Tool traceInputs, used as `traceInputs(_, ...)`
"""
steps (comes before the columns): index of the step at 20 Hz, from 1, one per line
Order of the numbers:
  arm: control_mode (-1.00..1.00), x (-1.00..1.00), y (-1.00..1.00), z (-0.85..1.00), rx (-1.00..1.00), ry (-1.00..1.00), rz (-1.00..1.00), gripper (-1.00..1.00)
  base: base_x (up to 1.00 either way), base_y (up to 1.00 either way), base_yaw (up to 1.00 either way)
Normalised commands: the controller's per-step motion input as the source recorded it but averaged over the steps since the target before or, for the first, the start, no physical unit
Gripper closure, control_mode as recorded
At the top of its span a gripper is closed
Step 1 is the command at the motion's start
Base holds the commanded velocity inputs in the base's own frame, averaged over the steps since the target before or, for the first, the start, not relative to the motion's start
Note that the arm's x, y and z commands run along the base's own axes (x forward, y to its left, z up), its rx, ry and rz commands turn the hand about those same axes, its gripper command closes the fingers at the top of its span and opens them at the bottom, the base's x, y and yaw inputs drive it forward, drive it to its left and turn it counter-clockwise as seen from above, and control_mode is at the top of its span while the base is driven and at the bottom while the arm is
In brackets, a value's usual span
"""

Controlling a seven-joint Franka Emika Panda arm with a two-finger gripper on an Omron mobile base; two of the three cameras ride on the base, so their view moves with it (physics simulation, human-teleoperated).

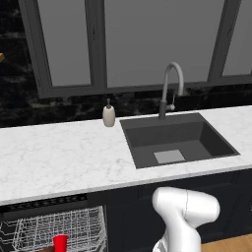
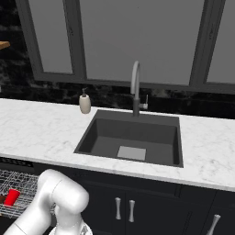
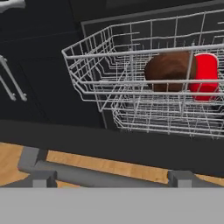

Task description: Pick up the cup and bowl from the counter, place them in the dishwasher, and close the dishwasher door.

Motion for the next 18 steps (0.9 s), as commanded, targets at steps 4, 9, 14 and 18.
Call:
traceInputs(4, -1.0, -0.43, -0.14, -0.79, 0.0, -0.11, -0.06, -1.0, 0.0, 0.0, 0.0)
traceInputs(9, -1.0, -0.16, -0.06, -1.0, 0.0, -0.13, -0.08, -1.0, 0.0, 0.0, 0.0)
traceInputs(14, -1.0, 0.03, 0.0, -1.0, 0.0, -0.22, -0.06, -1.0, 0.0, 0.0, 0.0)
traceInputs(18, -1.0, 0.37, 0.0, -1.0, 0.0, -0.3, -0.03, -1.0, 0.0, 0.0, 0.0)
